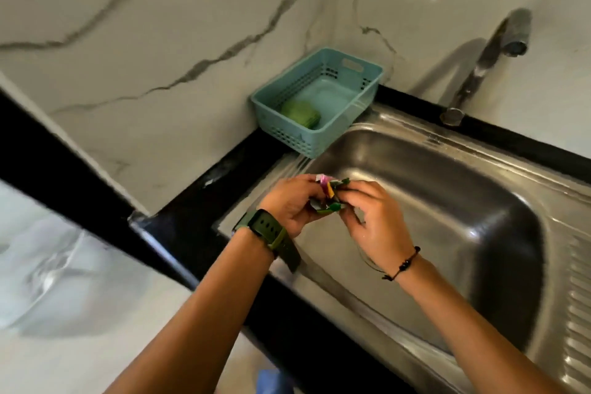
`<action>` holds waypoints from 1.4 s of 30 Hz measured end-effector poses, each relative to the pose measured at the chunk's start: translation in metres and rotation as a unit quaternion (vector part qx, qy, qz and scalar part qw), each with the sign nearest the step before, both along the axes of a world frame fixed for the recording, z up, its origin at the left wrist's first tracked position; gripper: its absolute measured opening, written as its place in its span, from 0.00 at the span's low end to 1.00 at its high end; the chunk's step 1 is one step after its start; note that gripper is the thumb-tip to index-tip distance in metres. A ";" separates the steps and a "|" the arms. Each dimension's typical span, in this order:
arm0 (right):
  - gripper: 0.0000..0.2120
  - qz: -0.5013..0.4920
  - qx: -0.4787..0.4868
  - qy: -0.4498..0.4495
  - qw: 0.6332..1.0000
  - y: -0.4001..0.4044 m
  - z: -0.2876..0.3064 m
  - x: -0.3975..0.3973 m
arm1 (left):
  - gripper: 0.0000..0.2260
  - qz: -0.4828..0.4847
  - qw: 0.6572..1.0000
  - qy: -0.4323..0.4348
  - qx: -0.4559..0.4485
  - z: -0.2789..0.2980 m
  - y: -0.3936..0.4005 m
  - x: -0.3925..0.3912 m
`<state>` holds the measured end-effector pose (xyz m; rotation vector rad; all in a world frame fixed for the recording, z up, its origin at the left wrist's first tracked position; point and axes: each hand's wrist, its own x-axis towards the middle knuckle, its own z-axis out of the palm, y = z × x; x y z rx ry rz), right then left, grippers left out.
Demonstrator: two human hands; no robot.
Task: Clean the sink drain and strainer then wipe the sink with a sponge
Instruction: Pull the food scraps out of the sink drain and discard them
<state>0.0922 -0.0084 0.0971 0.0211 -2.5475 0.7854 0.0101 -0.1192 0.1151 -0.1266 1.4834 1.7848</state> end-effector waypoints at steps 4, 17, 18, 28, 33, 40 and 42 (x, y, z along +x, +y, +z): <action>0.14 0.069 -0.002 0.054 0.996 -0.044 0.017 0.004 | 0.16 0.114 0.991 0.063 -0.002 0.022 -0.055 0.033; 0.13 0.414 0.001 -0.049 0.909 -0.268 -0.041 0.065 | 0.16 0.401 0.912 -0.029 -0.082 -0.037 -0.292 0.184; 0.13 0.428 0.001 -0.070 0.901 -0.285 -0.057 0.070 | 0.15 0.410 0.905 -0.052 -0.101 -0.053 -0.306 0.192; 0.17 0.430 0.058 -0.287 0.854 -0.400 -0.288 0.077 | 0.15 0.440 0.856 -0.235 -0.137 -0.290 -0.419 0.204; 0.19 0.430 0.098 -0.347 0.828 -0.435 -0.439 0.063 | 0.18 0.392 0.871 -0.263 -0.140 -0.456 -0.451 0.196; 0.23 0.455 0.163 -0.402 0.777 -0.453 -0.597 0.033 | 0.12 0.391 0.865 -0.246 -0.195 -0.615 -0.471 0.151; 0.24 0.464 0.181 -0.423 0.757 -0.457 -0.622 0.030 | 0.09 0.335 0.874 -0.260 -0.238 -0.651 -0.456 0.170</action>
